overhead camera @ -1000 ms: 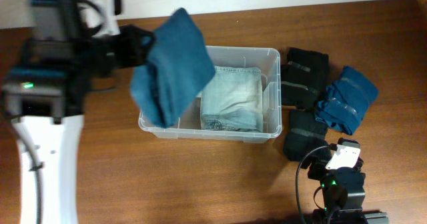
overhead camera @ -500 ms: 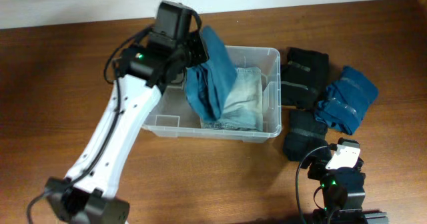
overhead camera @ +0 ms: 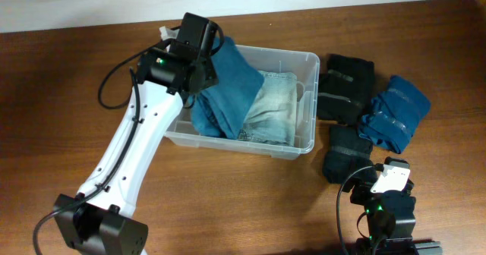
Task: Pack container
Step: 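Lower the dark-blue jeans into the bin's left half and press flat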
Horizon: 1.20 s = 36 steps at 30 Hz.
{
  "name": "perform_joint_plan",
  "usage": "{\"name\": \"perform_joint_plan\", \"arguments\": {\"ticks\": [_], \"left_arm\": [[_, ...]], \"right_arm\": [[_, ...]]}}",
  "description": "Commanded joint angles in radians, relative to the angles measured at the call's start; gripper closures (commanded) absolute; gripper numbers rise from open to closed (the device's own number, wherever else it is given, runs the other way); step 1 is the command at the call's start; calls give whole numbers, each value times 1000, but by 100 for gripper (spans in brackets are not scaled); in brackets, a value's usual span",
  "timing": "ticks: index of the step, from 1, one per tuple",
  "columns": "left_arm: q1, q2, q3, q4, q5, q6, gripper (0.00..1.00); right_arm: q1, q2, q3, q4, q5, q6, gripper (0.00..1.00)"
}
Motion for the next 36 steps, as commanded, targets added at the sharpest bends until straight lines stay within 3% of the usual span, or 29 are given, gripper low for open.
{"name": "perform_joint_plan", "arguments": {"ticks": [1, 4, 6, 9, 13, 17, 19, 21, 24, 36], "left_arm": [[22, 4, -3, -40, -132, 16, 99], [22, 4, -3, -81, -166, 16, 96], [23, 4, -3, -92, -180, 17, 67], [25, 3, -3, -105, -204, 73, 61], [39, -16, -1, -144, -273, 104, 59], [56, -64, -1, -88, -193, 110, 62], [53, -77, -1, -11, -98, 193, 68], [48, -76, -1, 86, 37, 348, 72], [48, -52, -3, 163, 102, 463, 72], [86, 309, -3, 82, 113, 406, 73]], "right_arm": [[-7, -8, -8, 0, 2, -7, 2], [-7, -8, -8, 0, 2, -7, 2], [-7, -8, -8, 0, 2, -7, 2], [-7, -8, -8, 0, 2, -7, 2], [-7, -8, -8, 0, 2, -7, 2], [-7, -8, -8, 0, 2, -7, 2], [-7, -8, -8, 0, 2, -7, 2], [-7, -8, -8, 0, 2, -7, 2], [-7, -8, -8, 0, 2, -7, 2], [-7, -8, -8, 0, 2, -7, 2]]}}
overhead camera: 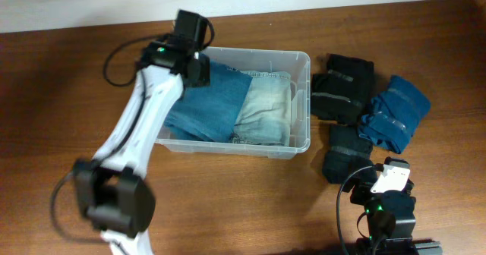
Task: Pack container
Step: 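Lower the dark-blue jeans into the bin's left half and press flat, then withdraw the left gripper from the bin to the left side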
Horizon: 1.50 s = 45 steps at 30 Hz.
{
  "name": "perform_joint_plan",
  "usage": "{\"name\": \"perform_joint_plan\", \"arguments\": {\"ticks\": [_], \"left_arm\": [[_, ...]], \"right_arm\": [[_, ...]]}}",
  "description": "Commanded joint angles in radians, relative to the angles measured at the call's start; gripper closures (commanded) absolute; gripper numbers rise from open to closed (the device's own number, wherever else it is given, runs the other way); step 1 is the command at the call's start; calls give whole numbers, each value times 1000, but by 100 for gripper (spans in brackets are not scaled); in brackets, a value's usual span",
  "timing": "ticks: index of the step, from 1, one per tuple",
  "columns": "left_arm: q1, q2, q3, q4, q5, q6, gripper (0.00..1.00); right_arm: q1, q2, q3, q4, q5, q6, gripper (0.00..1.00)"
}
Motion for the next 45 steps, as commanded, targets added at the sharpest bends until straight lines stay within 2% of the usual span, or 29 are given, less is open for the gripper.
{"name": "perform_joint_plan", "arguments": {"ticks": [1, 6, 12, 15, 22, 26, 37, 45], "left_arm": [[8, 137, -4, -32, 53, 11, 73], [1, 246, -4, -81, 62, 7, 73], [12, 248, -3, -128, 57, 5, 73], [32, 228, -3, -187, -4, -57, 73], [97, 114, -3, -249, -23, -72, 73], [137, 42, -3, -288, -29, -70, 65], [245, -41, -3, -328, -41, 14, 62], [271, -263, 7, -327, -40, 15, 56]], "right_arm": [[-7, -8, -8, 0, 2, -6, 2], [-7, -8, -8, 0, 2, -7, 2], [-7, -8, -8, 0, 2, -6, 1], [-7, -8, -8, 0, 2, -6, 2], [-7, -8, -8, 0, 2, -6, 2], [-7, -8, -8, 0, 2, -6, 2], [-7, -8, -8, 0, 2, -6, 2], [-7, -8, -8, 0, 2, -6, 2]]}}
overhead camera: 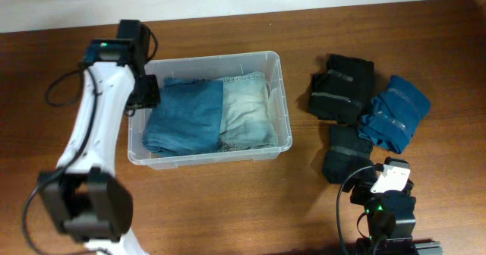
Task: Pack container
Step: 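Withdraw the left gripper from the bin to the left side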
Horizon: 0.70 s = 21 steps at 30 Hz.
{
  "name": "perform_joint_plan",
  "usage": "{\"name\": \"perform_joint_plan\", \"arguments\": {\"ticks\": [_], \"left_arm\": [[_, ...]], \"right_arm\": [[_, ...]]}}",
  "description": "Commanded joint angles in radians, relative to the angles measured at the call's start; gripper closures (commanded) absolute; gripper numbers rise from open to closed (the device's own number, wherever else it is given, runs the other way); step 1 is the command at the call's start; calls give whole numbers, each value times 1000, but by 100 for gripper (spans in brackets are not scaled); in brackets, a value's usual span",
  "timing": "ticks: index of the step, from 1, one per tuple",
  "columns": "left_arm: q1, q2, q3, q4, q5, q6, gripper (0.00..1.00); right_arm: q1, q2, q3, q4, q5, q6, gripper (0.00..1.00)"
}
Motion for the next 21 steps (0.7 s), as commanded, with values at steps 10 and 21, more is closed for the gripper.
{"name": "perform_joint_plan", "arguments": {"ticks": [10, 21], "left_arm": [[112, -532, 34, 99, 37, 15, 47], [113, -727, 34, 84, 27, 16, 0]], "right_arm": [[-7, -8, -8, 0, 2, -7, 1], [-7, -8, -8, 0, 2, -7, 2]]}}
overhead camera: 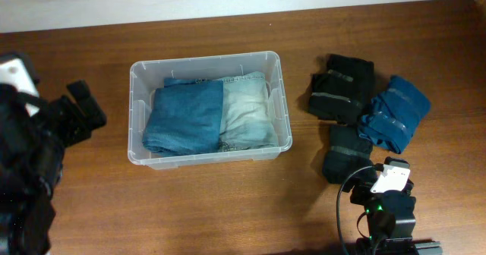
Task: Pack container
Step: 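Withdraw the left gripper from the bin to the left side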
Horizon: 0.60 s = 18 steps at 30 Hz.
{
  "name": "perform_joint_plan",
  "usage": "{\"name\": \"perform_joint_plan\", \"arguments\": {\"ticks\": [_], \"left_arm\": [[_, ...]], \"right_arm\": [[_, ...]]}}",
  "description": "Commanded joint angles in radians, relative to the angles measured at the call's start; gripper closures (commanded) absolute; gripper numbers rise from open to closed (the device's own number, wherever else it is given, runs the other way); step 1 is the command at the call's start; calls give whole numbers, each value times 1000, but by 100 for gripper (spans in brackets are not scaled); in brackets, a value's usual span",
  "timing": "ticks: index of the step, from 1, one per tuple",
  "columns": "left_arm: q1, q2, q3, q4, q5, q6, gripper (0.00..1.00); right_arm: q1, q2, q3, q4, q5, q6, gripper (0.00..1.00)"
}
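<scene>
A clear plastic container (pixel 282 96) stands left of the table's middle. Inside it, folded dark blue jeans (pixel 184 118) lie on the left and pale washed jeans (pixel 244 117) on the right. To the right of the container, on the wood, lie two black folded garments (pixel 342 86) (pixel 345 152) and one folded blue pair (pixel 395 112). My left gripper (pixel 82 112) hangs at the far left, clear of the container, dark and blurred. My right arm (pixel 386 206) sits folded at the front right, and its fingers do not show clearly.
The brown wooden table (pixel 228 209) runs back to a pale wall. The left arm's bulk (pixel 26 179) fills the left edge of the view. A black cable (pixel 345 190) loops beside the right arm.
My left arm has gone from the container's left wall to the far left edge of the view. The container and both pairs of jeans in it lie as before. The right arm has not moved.
First my left gripper was on the dark blue jeans, bunched upright in the container, which stood skewed further right. Then the jeans lay flat with the gripper at the container's back left corner. Later the container stood further left and square. Now the arm is away.
</scene>
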Motion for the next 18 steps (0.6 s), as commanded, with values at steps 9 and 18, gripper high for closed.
{"name": "perform_joint_plan", "arguments": {"ticks": [9, 18], "left_arm": [[4, 6, 4, -113, 4, 8, 0], [4, 6, 4, -145, 4, 8, 0]], "right_arm": [[-7, -8, -8, 0, 2, -7, 2], [-7, -8, -9, 113, -82, 9, 1]]}}
